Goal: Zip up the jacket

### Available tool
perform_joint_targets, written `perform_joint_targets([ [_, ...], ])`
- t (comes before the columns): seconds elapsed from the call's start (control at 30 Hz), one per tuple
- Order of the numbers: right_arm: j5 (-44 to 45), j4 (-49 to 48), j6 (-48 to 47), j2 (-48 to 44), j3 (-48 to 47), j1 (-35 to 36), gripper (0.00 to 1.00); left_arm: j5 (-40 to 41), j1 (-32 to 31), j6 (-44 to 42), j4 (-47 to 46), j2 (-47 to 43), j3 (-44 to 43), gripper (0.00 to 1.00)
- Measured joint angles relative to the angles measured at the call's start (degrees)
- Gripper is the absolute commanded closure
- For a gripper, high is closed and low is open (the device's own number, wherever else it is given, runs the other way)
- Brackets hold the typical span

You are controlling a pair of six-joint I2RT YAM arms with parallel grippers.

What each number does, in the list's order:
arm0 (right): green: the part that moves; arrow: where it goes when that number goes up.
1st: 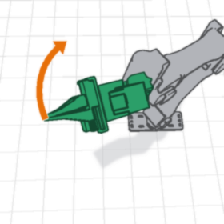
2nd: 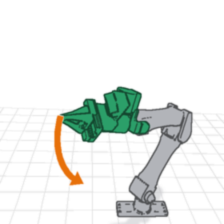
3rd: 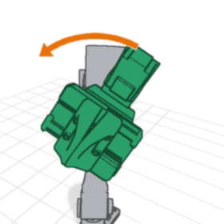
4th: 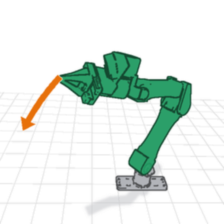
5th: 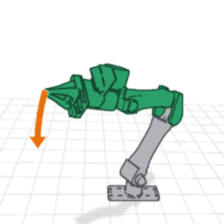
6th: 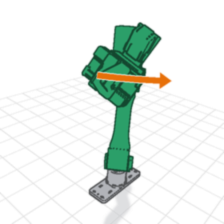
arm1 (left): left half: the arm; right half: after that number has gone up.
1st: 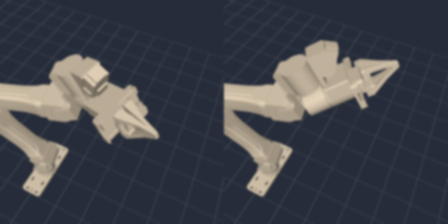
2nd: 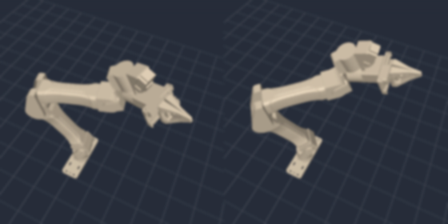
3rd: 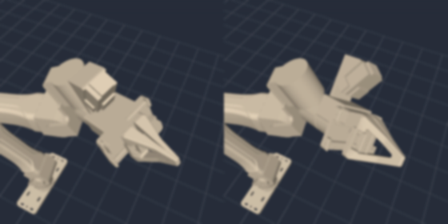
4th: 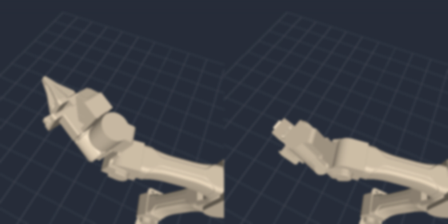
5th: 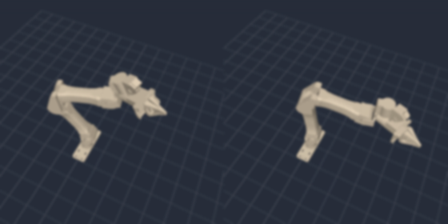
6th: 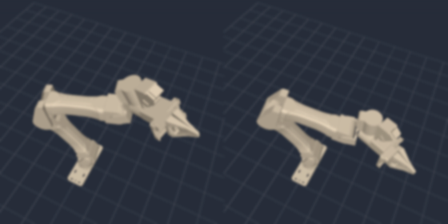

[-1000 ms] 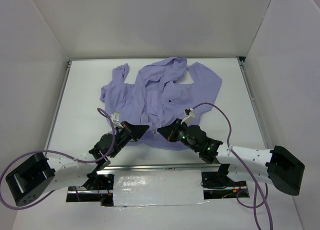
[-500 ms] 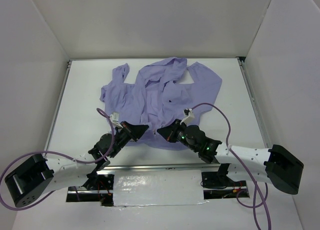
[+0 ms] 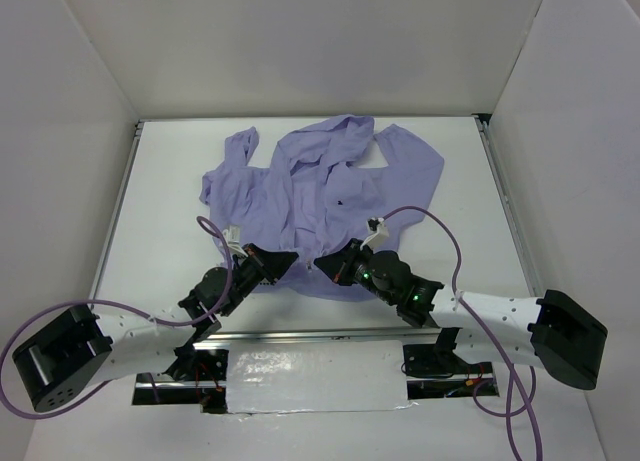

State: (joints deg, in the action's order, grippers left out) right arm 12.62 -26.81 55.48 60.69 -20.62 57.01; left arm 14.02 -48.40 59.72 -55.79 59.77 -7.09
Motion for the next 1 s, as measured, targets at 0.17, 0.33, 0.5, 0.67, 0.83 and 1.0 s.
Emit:
perform_joint_targets([
  [0.17,0.0,0.0,0.0,0.0,-0.1,0.0,1.00,-0.2,0.0,0.0,0.0,0.1,0.0,1.00],
  [0.33,0.0,0.3,0.0,0.6,-0.6,0.0,1.00,-0.3,0.0,0.0,-0.1,0.1,0.0,1.00],
  [0.5,0.0,0.9,0.0,0.9,-1.1,0.0,1.00,-0.4,0.0,-0.1,0.0,0.1,0.0,1.00],
  [0.67,0.1,1.6,0.0,1.1,-1.5,0.0,1.00,-0.4,0.0,-1.2,-0.1,0.1,0.0,1.00],
  [0.83,0.5,2.3,0.0,1.1,-1.6,0.0,1.00,-0.4,0.0,-1.4,-0.3,0.0,0.0,1.00],
  [1.0,0.7,2.5,0.1,1.2,-1.6,0.0,1.00,-0.3,0.0,-1.4,0.0,-0.3,0.0,1.00],
])
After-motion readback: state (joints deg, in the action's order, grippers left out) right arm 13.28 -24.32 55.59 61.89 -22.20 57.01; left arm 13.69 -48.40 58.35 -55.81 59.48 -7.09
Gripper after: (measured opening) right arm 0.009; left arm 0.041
